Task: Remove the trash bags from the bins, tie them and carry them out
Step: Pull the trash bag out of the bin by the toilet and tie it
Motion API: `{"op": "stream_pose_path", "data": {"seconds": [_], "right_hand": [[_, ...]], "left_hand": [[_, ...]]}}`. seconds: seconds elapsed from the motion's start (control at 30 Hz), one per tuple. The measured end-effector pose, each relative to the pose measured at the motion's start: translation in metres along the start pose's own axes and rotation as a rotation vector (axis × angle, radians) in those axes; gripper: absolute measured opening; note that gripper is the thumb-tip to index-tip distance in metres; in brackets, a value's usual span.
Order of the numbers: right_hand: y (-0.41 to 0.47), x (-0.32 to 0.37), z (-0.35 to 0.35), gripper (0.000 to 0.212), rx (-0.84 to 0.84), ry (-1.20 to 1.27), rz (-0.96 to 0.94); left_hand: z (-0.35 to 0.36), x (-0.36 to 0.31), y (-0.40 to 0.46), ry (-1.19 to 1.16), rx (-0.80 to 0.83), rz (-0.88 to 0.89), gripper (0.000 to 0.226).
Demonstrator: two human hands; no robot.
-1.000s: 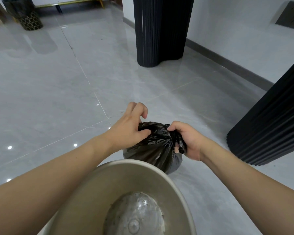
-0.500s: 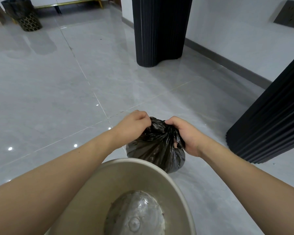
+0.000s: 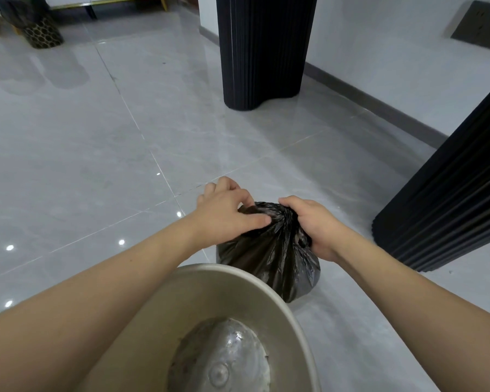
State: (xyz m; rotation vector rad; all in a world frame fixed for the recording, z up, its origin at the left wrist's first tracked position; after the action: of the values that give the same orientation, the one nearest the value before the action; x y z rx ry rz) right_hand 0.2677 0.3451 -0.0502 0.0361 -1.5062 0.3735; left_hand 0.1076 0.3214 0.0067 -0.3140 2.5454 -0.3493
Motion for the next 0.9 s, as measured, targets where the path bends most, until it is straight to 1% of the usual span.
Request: {"op": "stream_pose_path", "data": {"seconds": [0.07, 0.1, 0.2, 0.23, 0.3, 0.37, 0.47, 0.53, 0.57, 0.6, 0.63, 0.67, 0.77, 0.8, 0.83, 0.9], "right_hand": [[0.0, 0.001, 0.0, 0.027, -0.021, -0.011, 0.002], [0.0, 0.001, 0.0, 0.029, -0.028, -0.021, -0.004], [0.0, 0.001, -0.001, 0.041, -0.022, -0.136, -0.043], [0.001, 0.002, -0.002, 0.045, -0.02, -0.213, -0.074], [0.002, 0.008, -0.004, 0.056, -0.034, -0.403, -0.174], [0.002, 0.016, -0.005, 0.059, -0.063, -0.566, -0.278], [0.003, 0.023, -0.009, 0.048, -0.112, -0.726, -0.366], [0.004, 0.023, -0.012, 0.046, -0.131, -0.793, -0.394], [0.003, 0.023, -0.013, 0.047, -0.134, -0.814, -0.41], [0.003, 0.023, -0.014, 0.048, -0.133, -0.833, -0.427], [0.001, 0.023, -0.014, 0.049, -0.125, -0.857, -0.444], [0.0, 0.022, -0.013, 0.049, -0.109, -0.893, -0.464], [-0.003, 0.021, -0.01, 0.045, -0.033, -1.07, -0.514], [-0.003, 0.02, -0.011, 0.044, -0.01, -1.128, -0.522], [-0.003, 0.019, -0.014, 0.044, 0.008, -1.181, -0.526], [-0.005, 0.016, -0.02, 0.046, 0.043, -1.277, -0.523]], "left_hand": [[0.0, -0.004, 0.002, 0.033, -0.068, 0.031, 0.016], [0.0, -0.004, 0.002, -0.048, -0.048, -0.001, 0.016], [0.002, 0.001, 0.006, -0.573, 0.142, -0.251, 0.021], [0.002, 0.003, 0.007, -0.669, 0.174, -0.334, 0.019], [0.001, 0.006, 0.01, -0.736, 0.189, -0.443, 0.016], [0.001, 0.005, 0.011, -0.746, 0.201, -0.461, 0.018], [0.004, 0.004, 0.014, -0.706, 0.284, -0.403, 0.024], [0.005, 0.003, 0.012, -0.677, 0.356, -0.373, 0.012], [0.005, 0.004, 0.012, -0.674, 0.375, -0.369, 0.013], [0.006, 0.008, 0.014, -0.665, 0.374, -0.373, 0.023], [0.005, 0.01, 0.016, -0.638, 0.35, -0.369, 0.029], [0.004, 0.013, 0.018, -0.561, 0.295, -0.34, 0.031], [-0.005, 0.017, 0.023, -0.143, 0.129, -0.162, 0.026], [-0.008, 0.022, 0.024, -0.037, 0.086, -0.148, 0.024], [-0.012, 0.028, 0.025, 0.018, 0.05, -0.154, 0.021], [-0.018, 0.042, 0.027, 0.071, 0.054, -0.228, 0.012]]}}
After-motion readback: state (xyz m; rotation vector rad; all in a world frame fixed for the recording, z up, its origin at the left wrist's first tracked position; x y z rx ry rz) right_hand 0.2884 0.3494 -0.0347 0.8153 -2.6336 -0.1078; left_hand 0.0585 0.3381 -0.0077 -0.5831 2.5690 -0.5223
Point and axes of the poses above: each hand's wrist, its own y-axis towards the middle knuckle, its own z-axis out of the palm, x = y × z, the point moved 7 cm from there along y, towards the middle knuckle, and after that the axes turned 15 degrees about -z, right-handed, at the moved point
